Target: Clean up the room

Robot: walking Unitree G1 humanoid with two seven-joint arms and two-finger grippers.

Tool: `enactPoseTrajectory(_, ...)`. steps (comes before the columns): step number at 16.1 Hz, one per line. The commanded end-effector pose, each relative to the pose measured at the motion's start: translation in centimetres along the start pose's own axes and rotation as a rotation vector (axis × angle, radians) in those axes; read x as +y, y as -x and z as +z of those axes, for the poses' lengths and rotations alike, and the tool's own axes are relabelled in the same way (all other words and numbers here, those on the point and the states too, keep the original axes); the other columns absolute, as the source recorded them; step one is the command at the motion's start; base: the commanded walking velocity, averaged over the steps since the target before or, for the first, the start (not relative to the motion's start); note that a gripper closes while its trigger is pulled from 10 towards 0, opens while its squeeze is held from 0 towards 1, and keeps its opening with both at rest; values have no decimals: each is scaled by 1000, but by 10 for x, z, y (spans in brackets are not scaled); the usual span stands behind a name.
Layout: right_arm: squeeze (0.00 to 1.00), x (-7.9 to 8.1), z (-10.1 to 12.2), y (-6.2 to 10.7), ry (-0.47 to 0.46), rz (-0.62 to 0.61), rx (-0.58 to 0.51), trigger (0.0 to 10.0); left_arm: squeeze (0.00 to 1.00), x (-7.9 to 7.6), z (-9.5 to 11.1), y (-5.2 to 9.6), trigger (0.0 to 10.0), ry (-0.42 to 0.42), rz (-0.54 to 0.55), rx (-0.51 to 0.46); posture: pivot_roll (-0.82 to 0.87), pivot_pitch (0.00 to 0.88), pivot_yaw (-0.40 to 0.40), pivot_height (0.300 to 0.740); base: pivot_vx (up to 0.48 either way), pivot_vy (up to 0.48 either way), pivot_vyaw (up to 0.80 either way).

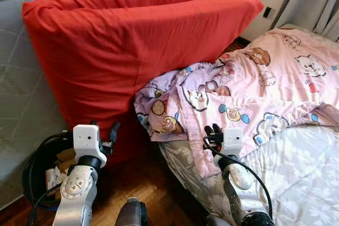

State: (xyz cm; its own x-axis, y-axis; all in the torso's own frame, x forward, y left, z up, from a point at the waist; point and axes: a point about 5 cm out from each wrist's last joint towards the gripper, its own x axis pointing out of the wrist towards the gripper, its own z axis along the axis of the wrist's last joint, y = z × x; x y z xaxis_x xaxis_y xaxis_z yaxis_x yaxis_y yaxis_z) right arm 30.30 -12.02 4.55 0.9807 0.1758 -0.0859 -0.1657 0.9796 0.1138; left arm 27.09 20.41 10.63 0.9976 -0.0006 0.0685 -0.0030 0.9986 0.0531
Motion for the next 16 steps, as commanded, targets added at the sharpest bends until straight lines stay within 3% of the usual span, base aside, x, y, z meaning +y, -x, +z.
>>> enactPoseTrajectory(1, 0, -1, -2, 3, 1, -1, 6, 10000, 0, -3, -3, 2, 10000, -4, -10, 18, 114, 151, -50, 665, 0, 0, 0)
enactPoseTrajectory(16, 0, 5, -9, 4, -2, 11, 43, 10000, 0, -5, -3, 4, 10000, -16, -30, 21, 121, 160, -39, 641, 0, 0, 0)
